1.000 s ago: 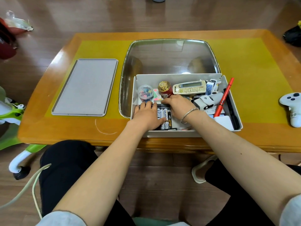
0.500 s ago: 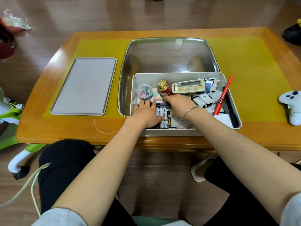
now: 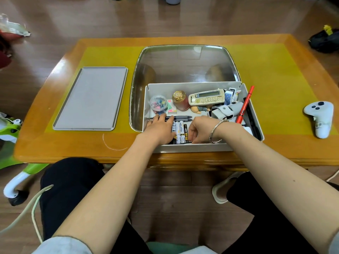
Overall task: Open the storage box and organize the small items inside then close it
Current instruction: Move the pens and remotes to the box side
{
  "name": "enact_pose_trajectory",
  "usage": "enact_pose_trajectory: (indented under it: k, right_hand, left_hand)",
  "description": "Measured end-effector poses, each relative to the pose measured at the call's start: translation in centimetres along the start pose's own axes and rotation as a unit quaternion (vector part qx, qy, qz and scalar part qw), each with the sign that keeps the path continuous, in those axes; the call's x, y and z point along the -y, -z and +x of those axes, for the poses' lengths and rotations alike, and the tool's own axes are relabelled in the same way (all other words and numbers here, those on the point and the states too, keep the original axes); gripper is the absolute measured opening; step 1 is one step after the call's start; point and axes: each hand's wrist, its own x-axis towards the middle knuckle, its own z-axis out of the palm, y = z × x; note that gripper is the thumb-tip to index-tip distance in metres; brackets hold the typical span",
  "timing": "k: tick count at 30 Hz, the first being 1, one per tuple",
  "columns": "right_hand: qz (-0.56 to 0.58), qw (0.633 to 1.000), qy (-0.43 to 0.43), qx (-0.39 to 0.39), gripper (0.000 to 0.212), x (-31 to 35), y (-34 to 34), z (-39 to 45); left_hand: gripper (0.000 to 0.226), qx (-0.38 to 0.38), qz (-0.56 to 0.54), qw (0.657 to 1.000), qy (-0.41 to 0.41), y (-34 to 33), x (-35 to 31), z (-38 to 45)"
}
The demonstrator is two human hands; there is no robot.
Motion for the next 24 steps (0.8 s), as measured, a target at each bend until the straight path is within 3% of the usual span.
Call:
enact_pose_trajectory:
  k: [6, 10, 13, 16, 19, 21, 24]
  right_hand:
    - [0.031, 1.000, 0.002, 0.000, 0.015, -0.3, 0.0, 0.2]
    - [0.092, 0.988, 0.007, -0.128, 0.014, -1.5, 0.9, -0.6]
    - [0.144, 0.963, 0.015, -0.227, 0.011, -1.9, 1.6, -1.1]
    - [0.185, 0.940, 0.038, -0.283, 0.015, -1.4, 2.2, -1.3]
    - [0.263, 0.897, 0.012, -0.354, 0.034, -0.9, 2.4, -0.9]
    - [0.276, 0.898, -0.015, -0.343, 0.046, -0.6, 2.1, -0.7]
    - [0.213, 0.945, -0.002, -0.250, 0.037, 0.2, 0.8, -0.4]
  left_hand:
    - [0.056, -0.016, -0.046, 0.999, -0.006, 0.2, 0.0, -0.3]
    - [0.046, -0.123, -0.156, 0.977, -0.078, 1.3, 0.2, -1.1]
    - [0.035, -0.144, -0.167, 0.967, -0.128, 2.0, 0.0, -1.9]
    - [0.025, -0.149, -0.146, 0.970, -0.126, 2.1, -0.1, -2.4]
    - [0.017, -0.180, -0.160, 0.966, -0.089, 1.9, -0.3, -2.3]
    - [0.013, -0.208, -0.209, 0.954, -0.059, 1.9, -0.8, -2.3]
    - [0.012, -0.229, -0.297, 0.927, -0.027, 2.0, -1.4, -2.4]
